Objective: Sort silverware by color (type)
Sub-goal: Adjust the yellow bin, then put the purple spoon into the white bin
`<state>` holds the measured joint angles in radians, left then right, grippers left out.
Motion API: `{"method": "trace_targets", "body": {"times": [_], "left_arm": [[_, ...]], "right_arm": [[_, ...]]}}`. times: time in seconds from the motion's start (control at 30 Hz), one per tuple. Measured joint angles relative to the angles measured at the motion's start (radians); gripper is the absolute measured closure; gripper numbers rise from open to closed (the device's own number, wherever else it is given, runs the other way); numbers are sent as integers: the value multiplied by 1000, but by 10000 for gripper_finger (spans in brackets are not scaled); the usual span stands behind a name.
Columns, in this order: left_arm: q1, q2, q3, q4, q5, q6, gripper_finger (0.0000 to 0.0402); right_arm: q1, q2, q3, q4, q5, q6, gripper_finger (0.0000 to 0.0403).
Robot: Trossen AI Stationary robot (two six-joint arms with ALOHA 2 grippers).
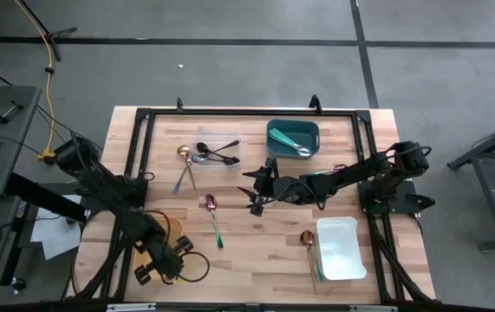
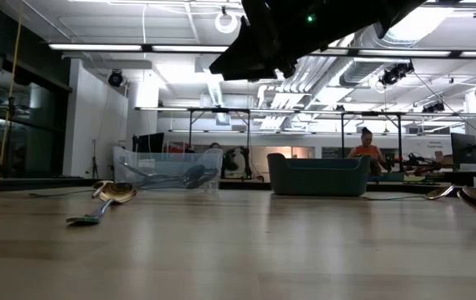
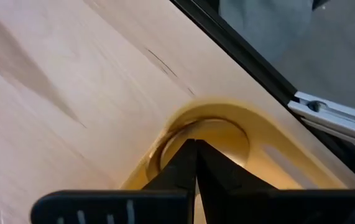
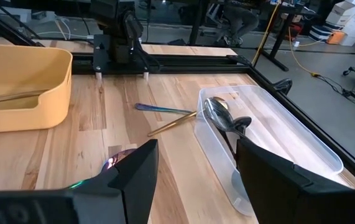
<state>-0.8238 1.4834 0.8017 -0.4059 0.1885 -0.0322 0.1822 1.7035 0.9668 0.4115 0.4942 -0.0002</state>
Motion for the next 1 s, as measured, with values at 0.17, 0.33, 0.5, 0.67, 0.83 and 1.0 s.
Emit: {"method": "trace_targets", "body": {"times": [0.17,0.33,0.5,0.67,0.83,1.0], "left_arm": [[8,-67,0,-77,-5,0,401],[48,-208,14,-244,-127,-17,401],[109,-357,14,-275,-470,-176,401],[229,-457,-48,-152,-648,-56,401],[405,-524,-208,179,-561,103,399],[568,-547,-366,448,-511,123,386]], "right_arm": [[0,0,0,-4,0,0,190],[-1,0,0,-2,0,-5,190],[-4,0,0,3,0,-8,190],[-7,0,0,2,0,-5,190],[-7,0,0,-12,0,-4,190],[-7,0,0,-34,0,3,190]]}}
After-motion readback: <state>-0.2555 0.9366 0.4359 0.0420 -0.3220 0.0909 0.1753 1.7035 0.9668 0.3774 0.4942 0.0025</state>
